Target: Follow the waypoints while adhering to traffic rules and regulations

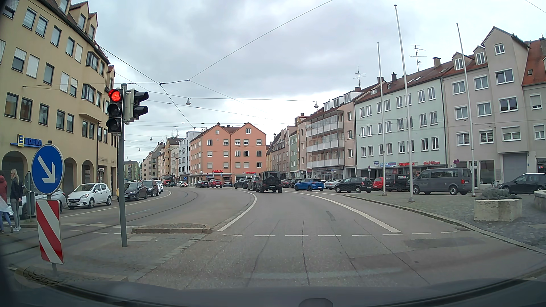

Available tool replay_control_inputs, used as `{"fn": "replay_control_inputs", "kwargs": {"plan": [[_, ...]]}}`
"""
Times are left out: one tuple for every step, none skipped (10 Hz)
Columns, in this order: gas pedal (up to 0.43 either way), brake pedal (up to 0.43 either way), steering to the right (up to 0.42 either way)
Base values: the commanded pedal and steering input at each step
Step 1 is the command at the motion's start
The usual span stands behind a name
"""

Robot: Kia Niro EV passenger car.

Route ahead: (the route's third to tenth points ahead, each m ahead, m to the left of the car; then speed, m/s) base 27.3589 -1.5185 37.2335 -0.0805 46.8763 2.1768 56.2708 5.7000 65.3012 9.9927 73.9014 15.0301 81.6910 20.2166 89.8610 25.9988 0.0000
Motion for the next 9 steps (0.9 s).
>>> {"fn": "replay_control_inputs", "kwargs": {"plan": [[0.0,0.207,0.02],[0.0,0.207,0.02],[0.0,0.207,0.02],[0.0,0.207,0.02],[0.0,0.207,0.02],[0.0,0.207,0.02],[0.0,0.207,0.02],[0.0,0.207,0.02],[0.0,0.207,0.02]]}}
